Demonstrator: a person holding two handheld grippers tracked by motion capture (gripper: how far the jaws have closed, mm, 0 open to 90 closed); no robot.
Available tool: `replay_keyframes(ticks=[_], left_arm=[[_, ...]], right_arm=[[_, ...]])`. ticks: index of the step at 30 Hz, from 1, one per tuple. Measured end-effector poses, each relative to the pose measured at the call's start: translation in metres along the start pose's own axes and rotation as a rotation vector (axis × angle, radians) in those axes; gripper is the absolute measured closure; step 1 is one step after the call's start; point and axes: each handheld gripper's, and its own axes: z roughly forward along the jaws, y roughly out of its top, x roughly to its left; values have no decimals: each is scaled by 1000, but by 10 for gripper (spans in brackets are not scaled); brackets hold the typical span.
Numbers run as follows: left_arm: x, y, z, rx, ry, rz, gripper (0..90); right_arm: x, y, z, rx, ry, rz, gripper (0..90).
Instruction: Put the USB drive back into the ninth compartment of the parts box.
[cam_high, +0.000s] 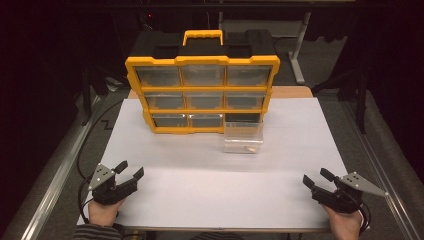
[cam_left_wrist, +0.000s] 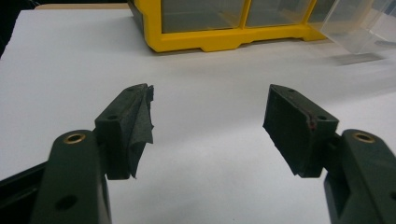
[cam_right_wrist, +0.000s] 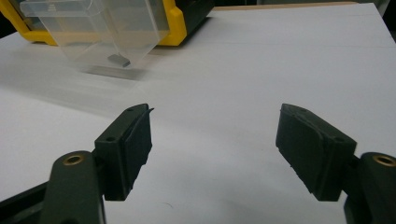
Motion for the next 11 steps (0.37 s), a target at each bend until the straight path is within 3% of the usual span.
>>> replay_keyframes(ticks=[11], left_arm=[[0,-1,-1,3,3,-1,331]], right_arm=[[0,0,0,-2,3,2,275]])
